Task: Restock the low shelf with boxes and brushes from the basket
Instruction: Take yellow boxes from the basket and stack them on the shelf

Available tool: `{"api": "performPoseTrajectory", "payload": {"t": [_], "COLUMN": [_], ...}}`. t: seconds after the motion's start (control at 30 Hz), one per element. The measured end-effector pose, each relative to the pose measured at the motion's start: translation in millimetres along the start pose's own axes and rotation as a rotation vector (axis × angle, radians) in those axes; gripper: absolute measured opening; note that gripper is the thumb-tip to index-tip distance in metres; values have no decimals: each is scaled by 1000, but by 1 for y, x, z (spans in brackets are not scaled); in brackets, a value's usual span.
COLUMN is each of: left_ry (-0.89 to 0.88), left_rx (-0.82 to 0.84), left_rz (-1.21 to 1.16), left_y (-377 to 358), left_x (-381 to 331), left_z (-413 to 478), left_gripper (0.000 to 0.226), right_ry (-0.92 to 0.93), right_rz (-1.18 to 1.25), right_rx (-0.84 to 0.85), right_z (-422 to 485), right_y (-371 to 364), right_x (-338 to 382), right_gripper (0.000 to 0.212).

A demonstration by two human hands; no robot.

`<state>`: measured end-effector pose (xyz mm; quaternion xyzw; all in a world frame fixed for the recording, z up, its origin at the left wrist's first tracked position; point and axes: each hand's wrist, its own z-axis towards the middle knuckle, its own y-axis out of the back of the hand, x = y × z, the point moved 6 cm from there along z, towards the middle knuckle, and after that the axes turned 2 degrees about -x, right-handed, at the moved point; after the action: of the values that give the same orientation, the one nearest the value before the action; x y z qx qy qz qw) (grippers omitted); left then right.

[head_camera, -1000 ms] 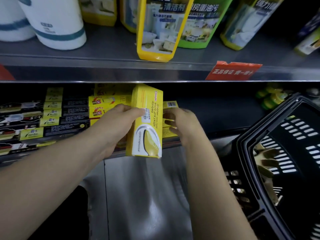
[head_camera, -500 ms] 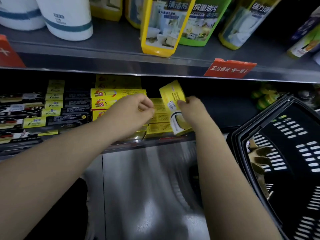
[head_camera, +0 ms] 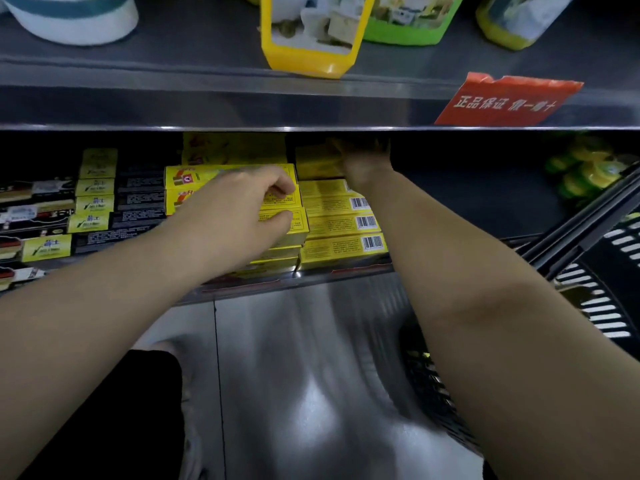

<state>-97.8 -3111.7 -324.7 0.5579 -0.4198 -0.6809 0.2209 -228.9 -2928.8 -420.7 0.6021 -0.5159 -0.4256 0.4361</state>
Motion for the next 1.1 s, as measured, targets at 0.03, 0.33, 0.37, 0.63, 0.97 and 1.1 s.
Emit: {"api": "performPoseTrajectory", "payload": {"t": [0.03, 0.33, 0.37, 0.63, 0.97, 1.1], "left_ry": [-12, -59, -61, -106, -399, -577], "left_rx": [0, 16, 21, 41, 170, 261], "left_rz": [16, 44, 39, -17, -106, -73], "left_y": [-2, -14, -14, -15, -55, -79], "left_x": [0, -9, -11, -35, -137, -179], "left_z": [1, 6, 6, 5, -16, -33], "left_gripper": [31, 32, 32, 30, 33, 50], "right_ry": [-3, 18, 22, 5, -16, -343], "right_rz": [60, 159, 150, 301, 641, 752], "right_rx": [10, 173, 196, 262, -437, -522], "right_z": [4, 16, 16, -25, -230, -285], "right_y": [-4, -43, -44, -2, 82, 50], "right_x": [2, 21, 22, 1, -97, -162], "right_gripper": [52, 43, 45, 41, 18, 17]}}
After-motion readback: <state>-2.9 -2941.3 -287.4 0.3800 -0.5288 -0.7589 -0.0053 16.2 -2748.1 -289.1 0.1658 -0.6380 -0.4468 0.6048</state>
